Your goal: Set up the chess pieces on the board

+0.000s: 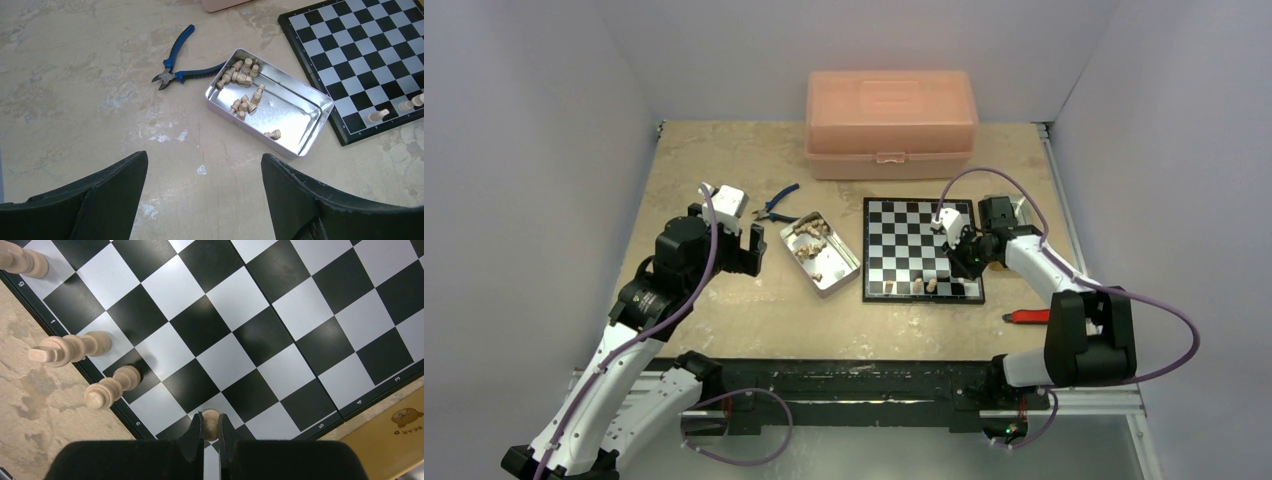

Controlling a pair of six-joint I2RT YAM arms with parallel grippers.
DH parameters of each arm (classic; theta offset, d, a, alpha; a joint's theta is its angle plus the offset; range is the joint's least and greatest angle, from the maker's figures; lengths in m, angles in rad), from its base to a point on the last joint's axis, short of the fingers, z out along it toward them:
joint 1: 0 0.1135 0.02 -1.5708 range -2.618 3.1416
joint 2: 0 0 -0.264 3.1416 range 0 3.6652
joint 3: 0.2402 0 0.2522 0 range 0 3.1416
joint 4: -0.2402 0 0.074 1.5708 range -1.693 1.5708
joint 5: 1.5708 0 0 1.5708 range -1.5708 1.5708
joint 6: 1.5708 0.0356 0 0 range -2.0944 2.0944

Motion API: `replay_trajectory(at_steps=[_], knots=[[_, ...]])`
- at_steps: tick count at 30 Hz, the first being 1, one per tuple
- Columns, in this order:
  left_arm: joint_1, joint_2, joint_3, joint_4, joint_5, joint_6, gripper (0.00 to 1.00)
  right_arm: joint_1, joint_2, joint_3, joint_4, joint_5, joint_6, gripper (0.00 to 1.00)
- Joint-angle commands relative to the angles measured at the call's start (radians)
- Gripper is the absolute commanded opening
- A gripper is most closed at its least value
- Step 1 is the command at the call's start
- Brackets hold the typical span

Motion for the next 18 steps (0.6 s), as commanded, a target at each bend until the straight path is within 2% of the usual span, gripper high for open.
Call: replay_trajectory(at_steps=[1, 10, 18], knots=[[0.008, -0.003, 0.015, 0.024, 0.013, 0.004, 0.83, 0.008, 0.009, 0.003, 0.015, 0.018, 0.012, 0.06], [0.008, -0.006, 0.015, 0.024, 0.013, 0.004, 0.83, 0.010, 0.020, 0.006, 0.010, 0.032, 0.016, 0.08], [0.008, -0.006, 0.015, 0.024, 0.013, 0.004, 0.83, 0.009, 0.014, 0.004, 0.013, 0.030, 0.019, 0.20]])
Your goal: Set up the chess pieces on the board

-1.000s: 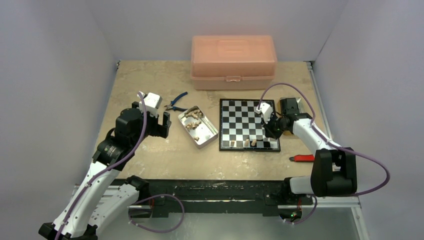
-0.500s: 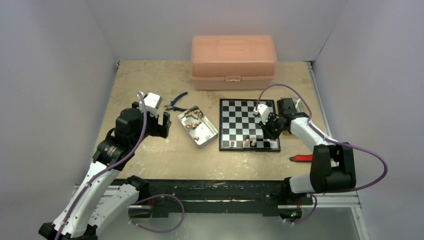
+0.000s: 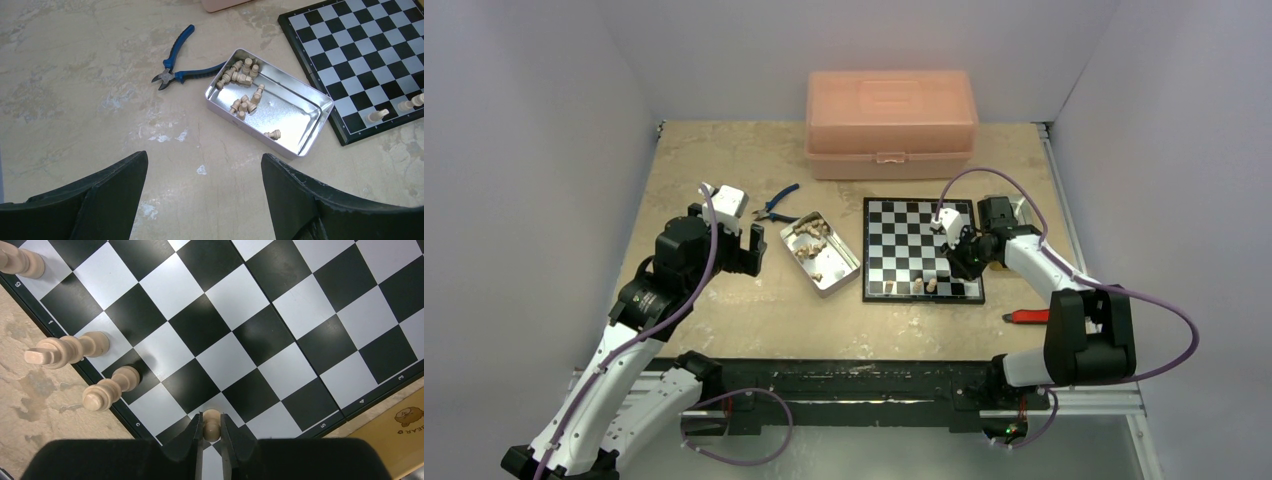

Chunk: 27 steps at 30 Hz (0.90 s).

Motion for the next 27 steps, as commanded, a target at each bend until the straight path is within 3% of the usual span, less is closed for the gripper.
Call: replay_trajectory(at_steps=[1, 17, 27], knots=[[0.008, -0.006, 0.016, 0.025, 0.012, 0.004, 0.83, 0.005, -0.003, 0.004, 0.013, 0.020, 0.009, 0.21], [0.008, -0.004, 0.017, 0.026, 0.036, 0.001, 0.84, 0.004, -0.067, 0.012, 0.010, -0.012, 0.015, 0.51], [0.010, 0.036, 0.014, 0.038, 0.161, -0.012, 0.96, -0.018, -0.234, 0.038, -0.036, -0.103, 0.004, 0.62]])
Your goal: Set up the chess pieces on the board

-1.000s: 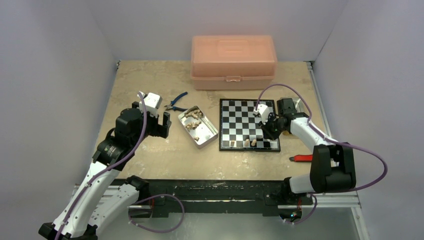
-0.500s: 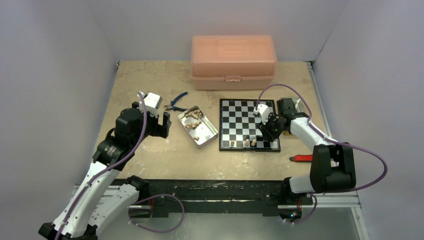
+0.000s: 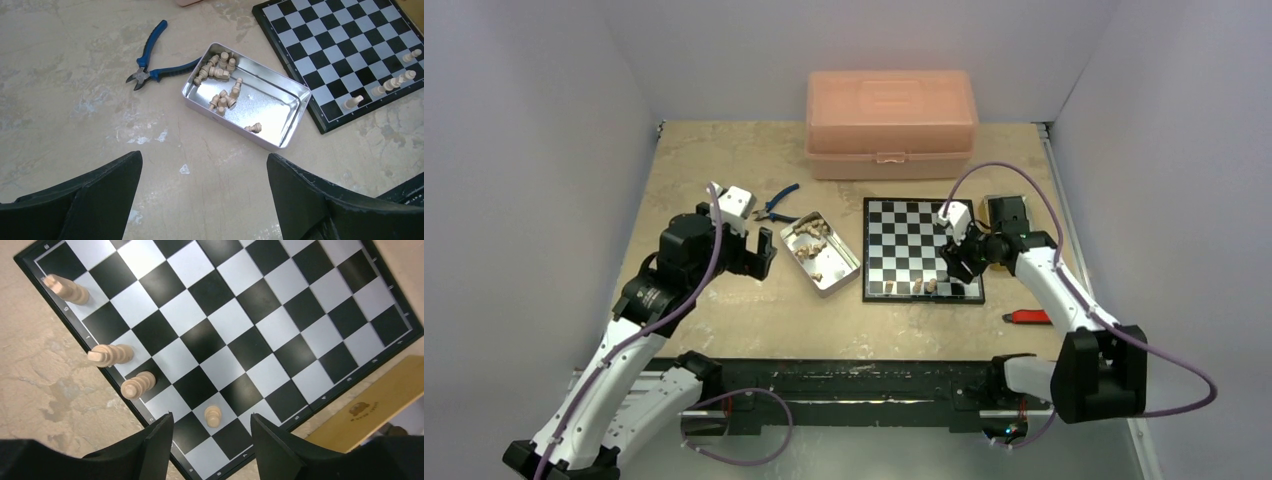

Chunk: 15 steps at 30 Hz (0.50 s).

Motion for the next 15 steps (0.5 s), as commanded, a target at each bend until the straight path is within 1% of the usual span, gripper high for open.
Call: replay_trajectory(at_steps=[1, 6, 11, 15], knots=[[0.008, 0.025, 0.013, 0.040, 0.085, -0.011, 0.97, -0.017, -0.103, 0.038, -0.010, -0.063, -0.003, 0.63], [0.008, 0.093, 0.030, 0.039, 0.128, -0.038, 0.97, -0.038, -0.196, 0.044, -0.013, -0.119, 0.006, 0.67], [0.008, 0.179, 0.058, 0.037, 0.195, -0.137, 0.97, -0.050, -0.263, 0.063, -0.018, -0.194, 0.029, 0.70], [0.008, 0.236, 0.061, 0.056, 0.235, -0.217, 0.97, -0.053, -0.277, 0.110, -0.033, -0.266, 0.057, 0.72]])
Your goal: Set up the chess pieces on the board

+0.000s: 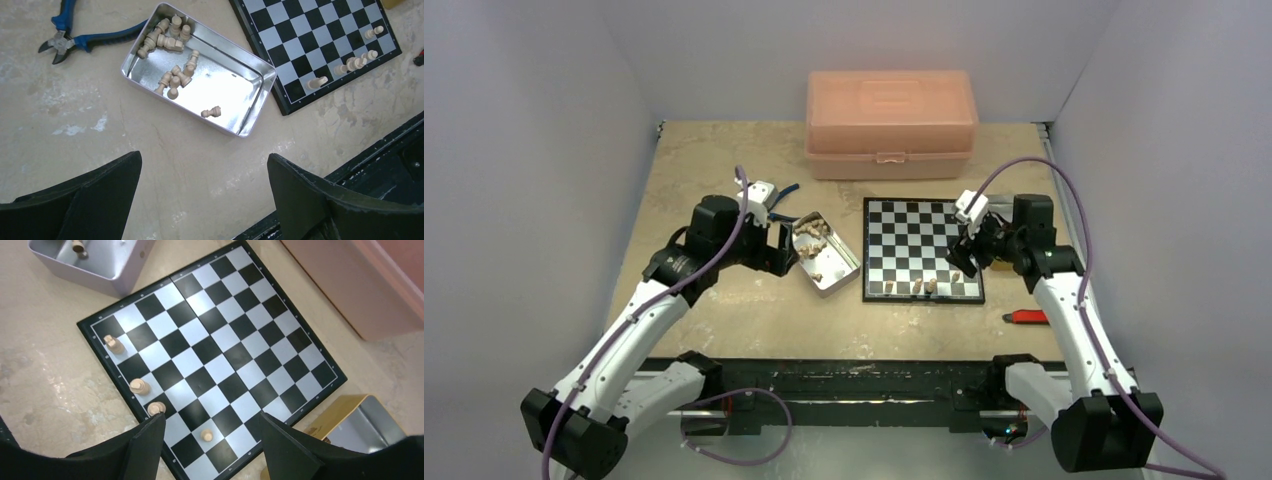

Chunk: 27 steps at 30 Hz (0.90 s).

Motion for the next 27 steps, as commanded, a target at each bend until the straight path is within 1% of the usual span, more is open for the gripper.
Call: replay_trajectory(at_steps=[1, 5, 7, 10, 15, 18, 19, 22, 27], knots=[[0.006, 0.049, 0.043, 0.053, 0.075, -0.126, 0.97, -0.007, -0.017, 0.095, -0.031, -0.133, 0.042, 0.72], [0.006, 0.101, 0.047, 0.069, 0.089, -0.182, 0.96, -0.008, 0.014, 0.157, -0.086, -0.240, 0.044, 0.73], [0.005, 0.125, 0.054, 0.068, 0.089, -0.197, 0.95, -0.018, 0.011, 0.139, -0.088, -0.282, 0.027, 0.73], [-0.001, 0.165, 0.064, 0.060, 0.064, -0.204, 0.93, -0.045, -0.021, 0.088, -0.067, -0.283, 0.018, 0.74], [-0.048, 0.260, 0.102, 0.016, -0.061, -0.184, 0.91, -0.082, -0.049, 0.070, -0.071, -0.292, 0.006, 0.75], [-0.088, 0.342, 0.149, -0.010, -0.150, -0.169, 0.87, -0.083, -0.051, 0.069, -0.072, -0.288, 0.004, 0.75], [-0.097, 0.371, 0.168, -0.010, -0.167, -0.160, 0.84, -0.083, -0.052, 0.068, -0.073, -0.288, 0.002, 0.75], [-0.122, 0.481, 0.251, -0.032, -0.224, -0.124, 0.71, -0.084, -0.054, 0.066, -0.074, -0.284, -0.003, 0.75], [-0.139, 0.627, 0.360, -0.084, -0.273, -0.059, 0.54, -0.083, -0.057, 0.061, -0.073, -0.269, -0.008, 0.75]])
